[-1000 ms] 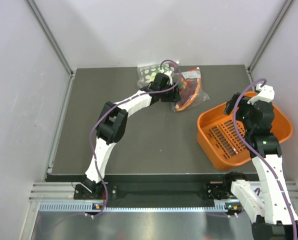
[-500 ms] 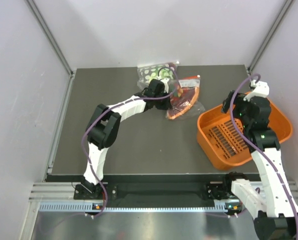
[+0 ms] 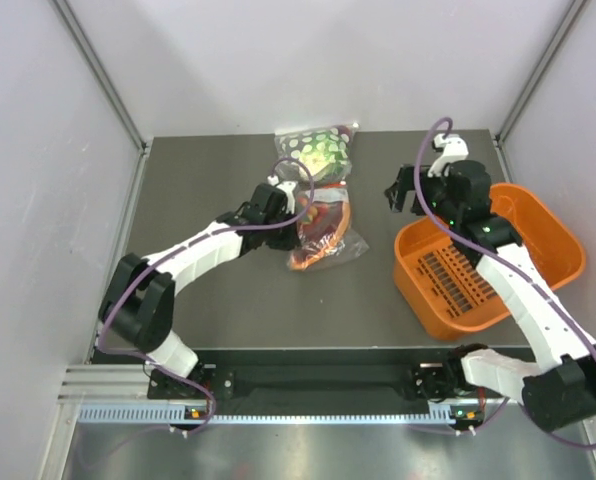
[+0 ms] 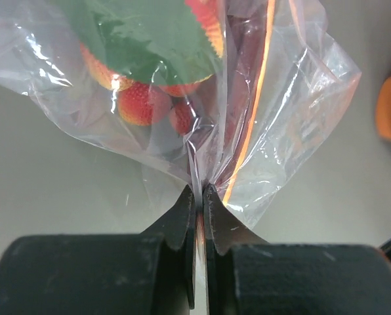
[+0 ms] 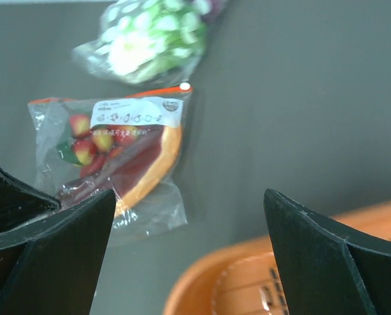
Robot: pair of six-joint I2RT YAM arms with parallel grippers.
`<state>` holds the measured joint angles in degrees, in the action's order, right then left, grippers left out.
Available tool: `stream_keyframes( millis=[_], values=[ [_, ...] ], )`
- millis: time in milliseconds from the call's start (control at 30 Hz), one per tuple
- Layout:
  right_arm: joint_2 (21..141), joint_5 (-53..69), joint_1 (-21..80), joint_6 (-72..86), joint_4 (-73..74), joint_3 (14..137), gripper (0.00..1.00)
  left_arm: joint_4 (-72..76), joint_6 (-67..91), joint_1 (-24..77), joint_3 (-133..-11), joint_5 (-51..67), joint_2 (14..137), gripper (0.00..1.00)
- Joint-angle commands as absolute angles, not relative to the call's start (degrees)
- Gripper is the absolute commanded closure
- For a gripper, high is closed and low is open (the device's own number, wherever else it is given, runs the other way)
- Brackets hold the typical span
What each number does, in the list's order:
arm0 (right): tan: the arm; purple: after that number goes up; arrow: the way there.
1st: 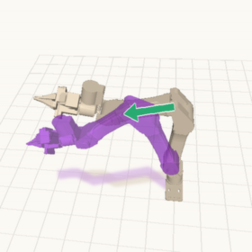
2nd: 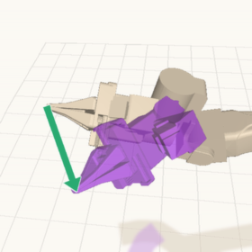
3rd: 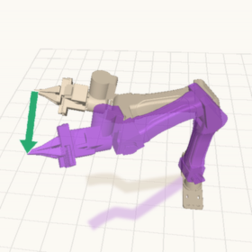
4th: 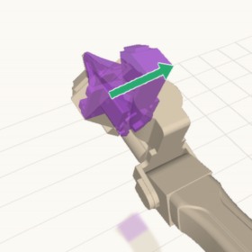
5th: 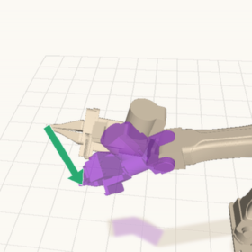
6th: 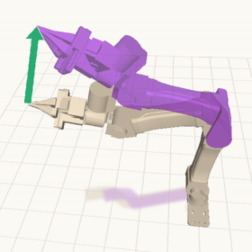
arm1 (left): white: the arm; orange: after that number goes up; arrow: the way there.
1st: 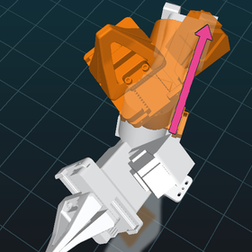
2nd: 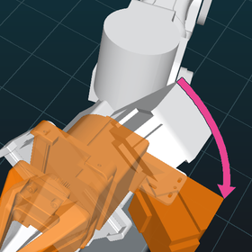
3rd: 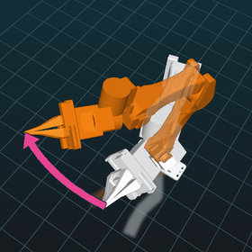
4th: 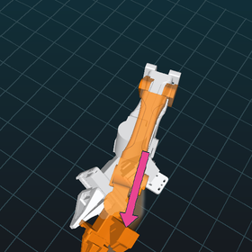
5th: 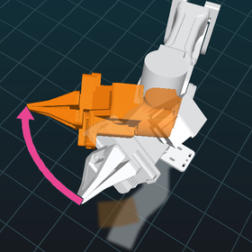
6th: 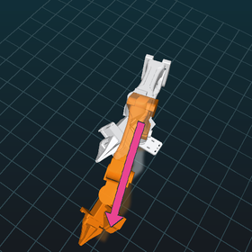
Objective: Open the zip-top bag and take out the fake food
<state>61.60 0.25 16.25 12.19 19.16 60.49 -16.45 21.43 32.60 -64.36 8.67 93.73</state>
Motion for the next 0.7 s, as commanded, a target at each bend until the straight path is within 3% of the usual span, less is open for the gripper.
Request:
stream_keyframes(
  millis=[0, 233, 667],
  values=[
    [66.08, 9.2, 18.28, 16.68, 12.4, 62.84, 0.06, -19.68, 23.89, 32.61, -59.6, 5.9, 87.02, 1.0],
    [78.91, 14.23, 24.07, 17.84, 14.39, 69.6, 0.07, -21.44, 30.4, 32.61, -47.66, 8.09, 75.78, 1.0],
    [100.53, 17.23, 29.44, 22.41, 14.77, 77.17, 0.1, -25.49, 32.61, 32.61, -41.22, 8.79, 71.02, 1.0]
  ],
)
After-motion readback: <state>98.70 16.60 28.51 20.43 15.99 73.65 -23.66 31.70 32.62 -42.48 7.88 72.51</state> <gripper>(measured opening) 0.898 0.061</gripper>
